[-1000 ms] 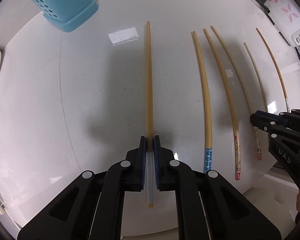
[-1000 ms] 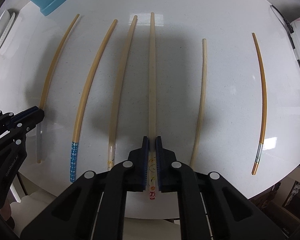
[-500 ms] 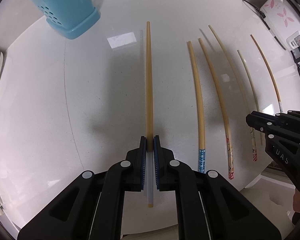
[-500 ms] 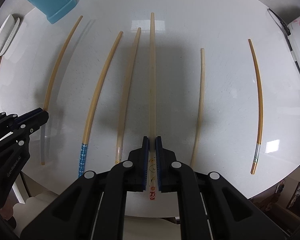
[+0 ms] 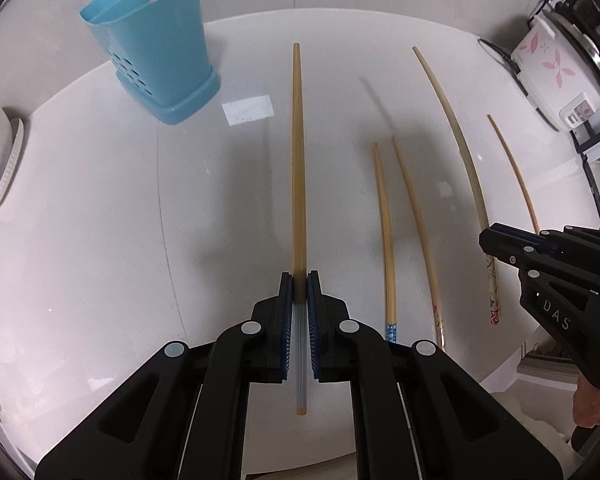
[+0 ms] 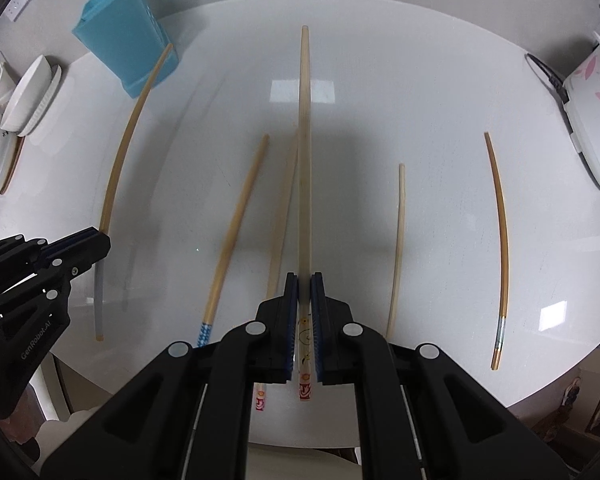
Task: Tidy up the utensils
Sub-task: 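Lift both held chopsticks and carry them to the blue holder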
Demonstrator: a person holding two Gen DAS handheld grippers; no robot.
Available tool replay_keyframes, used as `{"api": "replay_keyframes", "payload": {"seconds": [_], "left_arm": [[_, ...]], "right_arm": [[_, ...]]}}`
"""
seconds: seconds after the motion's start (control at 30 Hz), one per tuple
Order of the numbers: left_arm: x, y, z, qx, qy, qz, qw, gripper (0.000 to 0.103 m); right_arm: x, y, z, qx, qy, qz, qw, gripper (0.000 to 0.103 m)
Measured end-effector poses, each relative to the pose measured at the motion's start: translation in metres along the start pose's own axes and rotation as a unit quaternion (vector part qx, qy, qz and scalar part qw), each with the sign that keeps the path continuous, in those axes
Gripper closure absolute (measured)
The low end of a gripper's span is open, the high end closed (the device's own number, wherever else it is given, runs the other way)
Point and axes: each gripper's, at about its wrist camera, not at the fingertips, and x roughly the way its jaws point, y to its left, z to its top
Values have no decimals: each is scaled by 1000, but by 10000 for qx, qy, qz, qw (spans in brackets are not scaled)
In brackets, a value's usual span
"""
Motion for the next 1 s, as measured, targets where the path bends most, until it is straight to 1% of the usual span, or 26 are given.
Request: {"api": "replay_keyframes", "payload": {"seconds": [0.03, 0.07, 0.17, 0.23, 0.27, 0.4, 0.53, 0.57, 0.63, 0.73, 1.0], "left_arm": [[-3, 2, 2, -5, -26, 17, 10000, 96], [-5, 3, 3, -14, -59, 33, 10000, 96], [-11, 9, 10, -65, -176, 50, 9998, 96], [-18, 14, 13, -97, -252, 50, 9996, 96], [-22, 16, 15, -112, -298, 45, 9995, 96], [-35, 19, 23, -94, -488, 61, 9987, 96], [-49, 25, 29, -165, -694, 67, 9974, 96], [-54, 28, 31, -202, -754, 49, 9969, 96], [-61, 34, 35, -274, -851, -122, 9959, 96], [-71, 39, 40, -300, -1001, -59, 9945, 96], [-98, 57, 54, -486, -1440, -67, 9884, 96]], "right_arm": [[-2, 2, 0, -18, -50, 23, 10000, 97], [-1, -7, 4, -45, -105, 53, 9999, 97], [-9, -2, 10, -95, -277, 86, 9995, 97], [-17, -3, 2, -113, -381, 110, 9991, 97], [-18, -7, 3, -119, -427, 130, 9989, 97], [-37, 10, 24, -243, -669, 214, 9972, 97], [-49, 15, 31, -292, -902, 266, 9951, 97], [-51, 15, 35, -297, -949, 276, 9947, 97], [-57, 18, 41, -315, -1058, 307, 9934, 97], [-67, 25, 50, -355, -1201, 327, 9916, 97], [-88, 40, 72, -406, -1615, 370, 9853, 97]]}}
